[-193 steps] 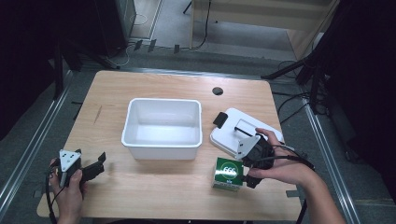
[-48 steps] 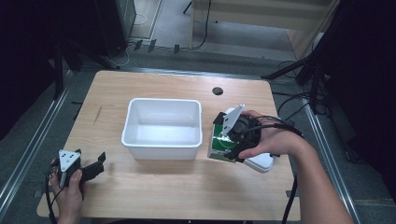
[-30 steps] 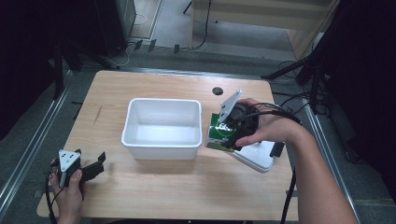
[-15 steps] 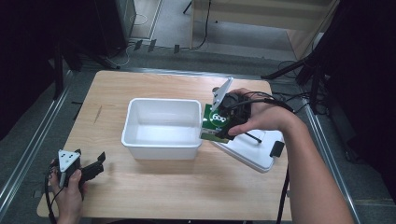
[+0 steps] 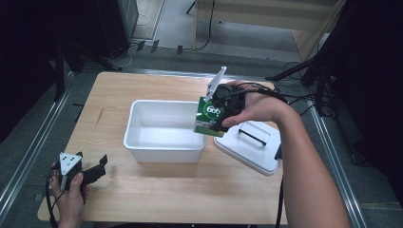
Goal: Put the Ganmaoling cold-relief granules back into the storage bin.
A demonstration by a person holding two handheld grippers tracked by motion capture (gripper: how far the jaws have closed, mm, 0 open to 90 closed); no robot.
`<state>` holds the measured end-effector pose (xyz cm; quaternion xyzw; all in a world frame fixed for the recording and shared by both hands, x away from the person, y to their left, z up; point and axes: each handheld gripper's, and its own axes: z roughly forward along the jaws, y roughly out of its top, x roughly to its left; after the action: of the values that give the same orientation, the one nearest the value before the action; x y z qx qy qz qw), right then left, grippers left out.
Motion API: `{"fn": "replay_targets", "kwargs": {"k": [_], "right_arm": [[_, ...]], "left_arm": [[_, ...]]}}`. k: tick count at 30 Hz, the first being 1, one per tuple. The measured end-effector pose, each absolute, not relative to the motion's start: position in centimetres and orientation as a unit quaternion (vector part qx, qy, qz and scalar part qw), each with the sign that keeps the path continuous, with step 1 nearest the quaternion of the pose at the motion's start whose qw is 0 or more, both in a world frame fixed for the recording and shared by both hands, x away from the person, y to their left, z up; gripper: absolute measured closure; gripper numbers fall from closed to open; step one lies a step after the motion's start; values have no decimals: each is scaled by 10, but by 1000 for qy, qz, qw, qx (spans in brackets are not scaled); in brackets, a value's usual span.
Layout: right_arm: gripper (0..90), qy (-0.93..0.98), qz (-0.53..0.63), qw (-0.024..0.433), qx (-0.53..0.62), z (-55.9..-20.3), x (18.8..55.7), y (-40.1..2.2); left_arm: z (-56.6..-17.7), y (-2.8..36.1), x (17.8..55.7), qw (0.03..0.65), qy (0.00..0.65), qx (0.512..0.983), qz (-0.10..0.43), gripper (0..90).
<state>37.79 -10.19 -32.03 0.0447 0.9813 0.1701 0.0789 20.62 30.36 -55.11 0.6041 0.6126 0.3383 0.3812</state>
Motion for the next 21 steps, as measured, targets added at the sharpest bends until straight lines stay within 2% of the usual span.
{"fn": "replay_targets", "kwargs": {"k": [14, 21], "right_arm": [[162, 982, 172, 77, 7, -316, 383, -59], [162, 983, 166, 73, -5, -326, 386, -43]], "left_arm": [[-551, 304, 206, 383, 612, 604, 337, 144], [-551, 304, 206, 383, 612, 604, 336, 143]]}}
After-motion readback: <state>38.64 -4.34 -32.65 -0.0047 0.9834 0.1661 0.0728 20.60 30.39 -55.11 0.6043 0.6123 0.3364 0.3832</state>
